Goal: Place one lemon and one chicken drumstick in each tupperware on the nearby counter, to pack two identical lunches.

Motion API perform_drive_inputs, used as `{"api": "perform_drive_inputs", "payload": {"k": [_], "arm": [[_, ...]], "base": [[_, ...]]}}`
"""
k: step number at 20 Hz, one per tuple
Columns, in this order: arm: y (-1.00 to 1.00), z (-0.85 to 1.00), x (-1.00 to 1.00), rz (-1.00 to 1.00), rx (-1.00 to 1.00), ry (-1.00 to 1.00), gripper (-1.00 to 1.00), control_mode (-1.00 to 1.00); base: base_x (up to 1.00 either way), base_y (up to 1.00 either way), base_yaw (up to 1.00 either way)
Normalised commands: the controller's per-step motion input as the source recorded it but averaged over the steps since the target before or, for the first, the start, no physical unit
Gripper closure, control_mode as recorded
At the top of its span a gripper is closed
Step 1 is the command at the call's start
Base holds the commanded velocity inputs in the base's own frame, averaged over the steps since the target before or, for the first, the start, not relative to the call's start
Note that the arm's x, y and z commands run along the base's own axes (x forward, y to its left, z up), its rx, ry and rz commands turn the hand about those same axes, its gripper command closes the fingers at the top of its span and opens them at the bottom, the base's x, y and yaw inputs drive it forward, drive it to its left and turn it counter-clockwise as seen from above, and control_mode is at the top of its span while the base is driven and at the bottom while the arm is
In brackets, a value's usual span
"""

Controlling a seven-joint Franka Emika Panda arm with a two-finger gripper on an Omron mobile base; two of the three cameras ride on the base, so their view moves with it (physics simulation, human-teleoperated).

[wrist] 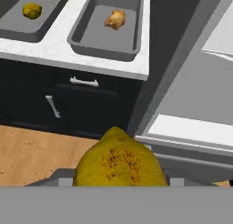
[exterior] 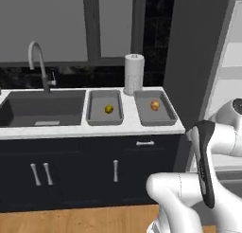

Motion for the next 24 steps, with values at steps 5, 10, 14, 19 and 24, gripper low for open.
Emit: {"api": "perform_drive_inputs", "payload": {"k": [5, 10, 14, 19, 24], "arm": [[0.00, 0.00, 0.00, 0.00, 0.00, 0.00, 1.00, 1.00], [0.00, 0.00, 0.00, 0.00, 0.00, 0.00, 1.00, 1.00], [0.00, 0.00, 0.00, 0.00, 0.00, 0.00, 1.00, 1.00], [-0.32, -0.57, 0.69, -0.13, 0.00, 0.17, 1.00, -1.00], [-0.25, -1.00, 0.71, -0.02, 0.00, 0.28, 1.00, -1.00]], "base": [[0.91, 0.88, 0.00], [0.97, 0.04, -0.18], [0.84, -0.42, -0.23], [0.19, -0.09, -0.04], [0.00, 0.00, 0.00]]}}
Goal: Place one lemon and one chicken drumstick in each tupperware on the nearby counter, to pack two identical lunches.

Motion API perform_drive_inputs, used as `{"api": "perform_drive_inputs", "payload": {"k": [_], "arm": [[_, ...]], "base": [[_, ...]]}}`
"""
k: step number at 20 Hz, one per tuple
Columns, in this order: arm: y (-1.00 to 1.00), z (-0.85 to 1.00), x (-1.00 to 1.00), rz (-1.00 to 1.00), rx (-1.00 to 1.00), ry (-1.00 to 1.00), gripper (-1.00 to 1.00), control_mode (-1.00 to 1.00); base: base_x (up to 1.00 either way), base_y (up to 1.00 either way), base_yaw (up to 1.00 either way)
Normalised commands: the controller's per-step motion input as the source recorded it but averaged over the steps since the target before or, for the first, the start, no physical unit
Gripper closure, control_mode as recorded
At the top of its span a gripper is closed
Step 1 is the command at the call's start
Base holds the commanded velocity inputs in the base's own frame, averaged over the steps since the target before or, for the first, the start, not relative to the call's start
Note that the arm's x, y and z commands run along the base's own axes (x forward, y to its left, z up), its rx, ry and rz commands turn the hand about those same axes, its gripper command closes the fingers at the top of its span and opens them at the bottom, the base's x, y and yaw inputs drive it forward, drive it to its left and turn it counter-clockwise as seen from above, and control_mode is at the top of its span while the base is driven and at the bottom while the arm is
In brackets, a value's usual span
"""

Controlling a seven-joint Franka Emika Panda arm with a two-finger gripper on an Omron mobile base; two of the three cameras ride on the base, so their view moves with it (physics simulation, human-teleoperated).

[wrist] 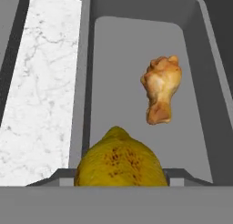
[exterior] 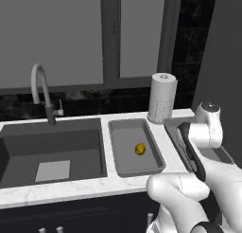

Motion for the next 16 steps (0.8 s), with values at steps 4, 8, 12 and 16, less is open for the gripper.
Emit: {"api": "perform_drive_inputs", "payload": {"k": [4, 8, 12, 16], "arm": [[-0.50, -1.00, 0.40, 0.05, 0.00, 0.06, 1.00, -1.00], [-0.80, -0.74, 0.60, 0.03, 0.00, 0.00, -1.00, -1.00], [-0.20, 0.02, 0.22, 0.00, 0.00, 0.05, -1.00, -1.00], [0.00, 0.87, 0.03, -0.05, 0.05, 0.19, -1.00, -1.00]], "base": [[0.00, 0.00, 0.00], [0.00, 0.00, 0.00], [0.00, 0.00, 0.00], [0.00, 0.00, 0.00]]}}
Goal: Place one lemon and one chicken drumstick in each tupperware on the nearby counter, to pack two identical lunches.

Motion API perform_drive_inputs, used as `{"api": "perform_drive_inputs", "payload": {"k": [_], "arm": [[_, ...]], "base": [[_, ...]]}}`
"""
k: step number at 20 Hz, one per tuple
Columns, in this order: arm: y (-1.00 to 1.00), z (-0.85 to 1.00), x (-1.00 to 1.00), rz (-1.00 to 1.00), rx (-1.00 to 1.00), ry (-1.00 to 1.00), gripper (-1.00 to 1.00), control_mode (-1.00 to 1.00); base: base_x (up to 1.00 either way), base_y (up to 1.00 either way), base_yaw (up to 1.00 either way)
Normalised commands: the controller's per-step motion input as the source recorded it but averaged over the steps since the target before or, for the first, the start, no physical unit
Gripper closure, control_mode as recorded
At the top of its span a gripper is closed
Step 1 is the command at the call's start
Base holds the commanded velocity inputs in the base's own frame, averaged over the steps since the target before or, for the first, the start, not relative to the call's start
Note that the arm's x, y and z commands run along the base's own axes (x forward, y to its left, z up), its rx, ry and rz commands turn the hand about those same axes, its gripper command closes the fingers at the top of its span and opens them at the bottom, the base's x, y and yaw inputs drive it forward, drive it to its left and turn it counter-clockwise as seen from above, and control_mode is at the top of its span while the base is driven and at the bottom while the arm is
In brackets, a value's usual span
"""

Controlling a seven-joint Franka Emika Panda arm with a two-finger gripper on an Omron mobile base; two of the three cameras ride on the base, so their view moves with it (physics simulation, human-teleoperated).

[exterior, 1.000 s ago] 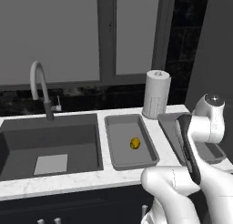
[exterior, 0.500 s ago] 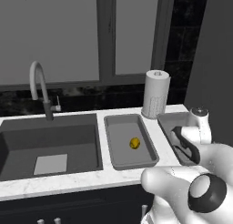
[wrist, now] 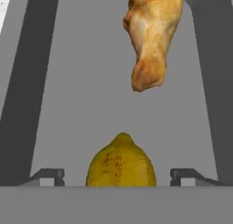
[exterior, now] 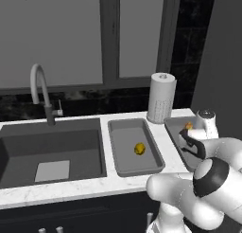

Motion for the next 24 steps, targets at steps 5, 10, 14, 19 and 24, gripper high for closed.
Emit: {"api": "perform_drive_inputs", "payload": {"k": [5, 10, 14, 19, 24], "arm": [[0.00, 1.00, -0.16, -0.05, 0.15, 0.09, -1.00, -1.00], [0.13, 0.66, -0.67, 0.00, 0.04, 0.15, -1.00, -1.00], [0.28, 0.04, -0.72, 0.02, -0.01, 0.07, -1.00, 1.00], [0.00, 0.00, 0.00, 0.00, 0.00, 0.00, -1.00, 1.00], [0.00, 0.00, 0.00, 0.00, 0.00, 0.00, -1.00, 1.00]], "base": [[0.00, 0.00, 0.00], [0.00, 0.00, 0.00], [-0.25, 0.08, 0.03], [-1.00, 0.44, 0.22], [-1.00, -0.24, 0.20]]}}
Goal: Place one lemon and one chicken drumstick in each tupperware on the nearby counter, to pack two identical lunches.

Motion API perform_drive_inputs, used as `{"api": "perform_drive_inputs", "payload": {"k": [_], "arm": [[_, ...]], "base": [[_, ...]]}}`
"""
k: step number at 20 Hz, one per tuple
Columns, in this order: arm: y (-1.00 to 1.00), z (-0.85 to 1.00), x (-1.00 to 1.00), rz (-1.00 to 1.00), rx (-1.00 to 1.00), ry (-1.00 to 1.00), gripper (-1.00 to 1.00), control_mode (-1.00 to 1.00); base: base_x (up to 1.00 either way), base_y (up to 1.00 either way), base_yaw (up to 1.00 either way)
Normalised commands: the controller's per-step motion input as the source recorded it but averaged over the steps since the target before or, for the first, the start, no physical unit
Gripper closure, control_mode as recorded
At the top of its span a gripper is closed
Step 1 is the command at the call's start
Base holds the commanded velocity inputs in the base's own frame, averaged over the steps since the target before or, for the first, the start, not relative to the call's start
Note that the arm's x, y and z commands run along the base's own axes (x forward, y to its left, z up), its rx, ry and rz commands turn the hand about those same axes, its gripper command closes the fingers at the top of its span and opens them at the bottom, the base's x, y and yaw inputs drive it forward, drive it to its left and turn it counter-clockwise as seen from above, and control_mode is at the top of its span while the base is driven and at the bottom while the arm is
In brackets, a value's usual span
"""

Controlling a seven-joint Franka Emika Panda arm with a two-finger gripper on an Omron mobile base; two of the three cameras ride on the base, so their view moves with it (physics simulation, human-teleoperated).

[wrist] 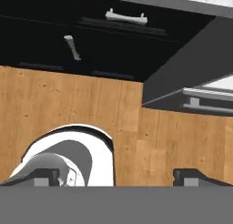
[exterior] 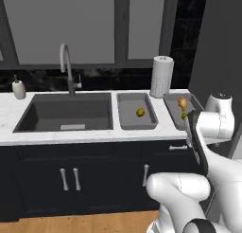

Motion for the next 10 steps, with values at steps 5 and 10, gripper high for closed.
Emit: {"api": "perform_drive_inputs", "payload": {"k": [5, 10], "arm": [[0.00, 0.00, 0.00, 0.00, 0.00, 0.00, -1.00, 1.00], [0.00, 0.00, 0.00, 0.00, 0.00, 0.00, -1.00, 1.00]], "base": [[-0.39, -1.00, 0.00], [0.04, -1.00, -0.01]]}}
